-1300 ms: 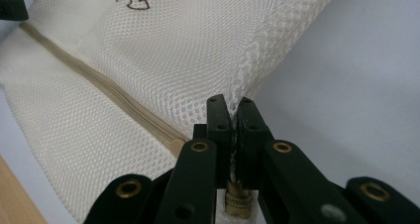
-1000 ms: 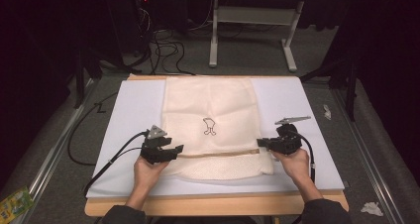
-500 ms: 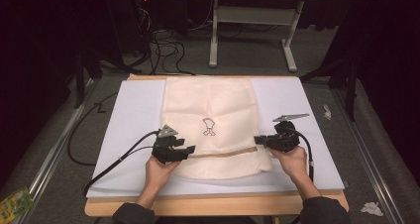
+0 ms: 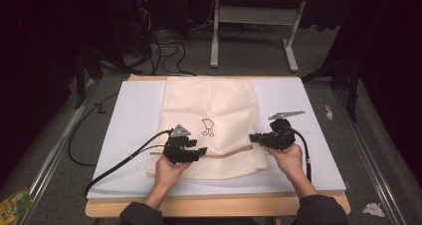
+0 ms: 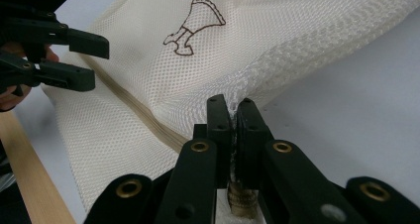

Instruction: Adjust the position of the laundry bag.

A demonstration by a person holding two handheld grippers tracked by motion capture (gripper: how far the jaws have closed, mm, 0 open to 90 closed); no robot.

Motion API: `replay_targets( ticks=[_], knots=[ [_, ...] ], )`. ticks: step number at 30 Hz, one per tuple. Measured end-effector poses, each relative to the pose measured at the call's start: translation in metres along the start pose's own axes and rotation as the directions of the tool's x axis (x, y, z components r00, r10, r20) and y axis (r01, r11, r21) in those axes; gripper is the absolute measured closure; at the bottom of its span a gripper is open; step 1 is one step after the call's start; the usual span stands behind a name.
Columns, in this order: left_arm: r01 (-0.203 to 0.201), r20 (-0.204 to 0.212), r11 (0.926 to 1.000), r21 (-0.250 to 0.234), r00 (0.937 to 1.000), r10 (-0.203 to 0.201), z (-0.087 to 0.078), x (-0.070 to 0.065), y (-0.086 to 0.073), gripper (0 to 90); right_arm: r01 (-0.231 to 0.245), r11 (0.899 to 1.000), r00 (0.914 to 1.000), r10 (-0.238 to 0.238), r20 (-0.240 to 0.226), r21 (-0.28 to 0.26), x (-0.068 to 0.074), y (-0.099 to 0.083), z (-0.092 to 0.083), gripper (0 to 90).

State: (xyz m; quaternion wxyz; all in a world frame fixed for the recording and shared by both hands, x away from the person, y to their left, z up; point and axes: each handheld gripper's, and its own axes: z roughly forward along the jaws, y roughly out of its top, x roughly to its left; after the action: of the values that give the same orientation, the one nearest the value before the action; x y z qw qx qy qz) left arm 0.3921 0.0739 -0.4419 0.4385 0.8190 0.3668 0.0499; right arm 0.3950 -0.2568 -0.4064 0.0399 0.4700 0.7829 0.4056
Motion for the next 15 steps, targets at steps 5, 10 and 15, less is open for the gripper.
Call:
replay_targets(
  ticks=[5,10,15],
  knots=[
    [-0.04,-0.003,0.9991,0.015,0.9992,0.04,0.006,-0.01,0.004,46.0,0.003,1.0,0.9999,-0.003,-0.01,-0.005,0.002,0.002,0.003,88.4],
    [-0.038,0.034,0.9991,0.022,0.9987,0.037,0.014,-0.018,0.009,47.9,0.004,1.0,0.9999,-0.004,-0.013,-0.007,0.003,0.001,0.005,88.4],
    [-0.049,0.084,0.998,0.04,0.9954,0.045,0.023,-0.03,0.02,50.8,0.0,1.0,0.9999,0.0,-0.016,-0.009,0.004,0.0,0.005,88.3]
  ],
)
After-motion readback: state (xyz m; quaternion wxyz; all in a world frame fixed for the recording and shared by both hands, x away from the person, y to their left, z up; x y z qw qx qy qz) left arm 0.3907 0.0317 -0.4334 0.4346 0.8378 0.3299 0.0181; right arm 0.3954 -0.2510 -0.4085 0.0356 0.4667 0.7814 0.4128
